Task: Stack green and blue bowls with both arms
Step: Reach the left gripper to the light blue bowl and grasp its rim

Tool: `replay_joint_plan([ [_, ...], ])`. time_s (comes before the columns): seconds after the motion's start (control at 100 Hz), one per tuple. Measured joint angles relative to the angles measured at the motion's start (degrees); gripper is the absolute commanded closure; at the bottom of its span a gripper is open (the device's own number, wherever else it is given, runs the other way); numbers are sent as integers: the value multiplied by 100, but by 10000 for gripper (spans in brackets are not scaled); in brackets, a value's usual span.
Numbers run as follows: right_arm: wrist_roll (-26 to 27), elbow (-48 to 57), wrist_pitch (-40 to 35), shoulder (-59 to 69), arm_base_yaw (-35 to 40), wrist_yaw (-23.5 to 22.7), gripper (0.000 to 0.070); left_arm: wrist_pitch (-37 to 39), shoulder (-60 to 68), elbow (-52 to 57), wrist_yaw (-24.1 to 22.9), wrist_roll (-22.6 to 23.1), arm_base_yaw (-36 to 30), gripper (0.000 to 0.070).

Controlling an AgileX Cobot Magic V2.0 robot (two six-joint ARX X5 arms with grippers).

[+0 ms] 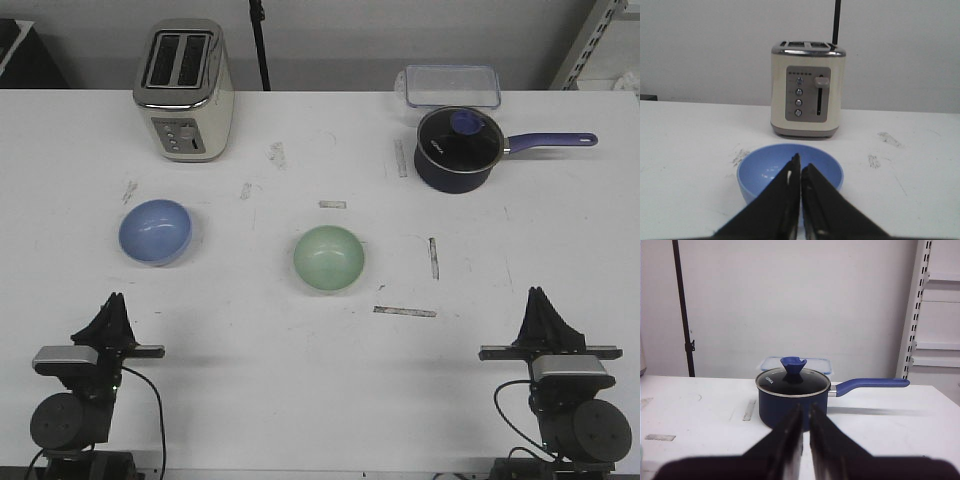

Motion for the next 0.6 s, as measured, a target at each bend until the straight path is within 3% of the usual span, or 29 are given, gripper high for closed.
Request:
replay_joint_plan([
  [0.39, 0, 0, 0, 0, 0, 0, 686, -203, 2758, 2011, -4, 2, 0, 699],
  [0.6, 0, 0, 0, 0, 0, 0, 686, -1102, 4356, 3230, -4, 2, 0, 699],
])
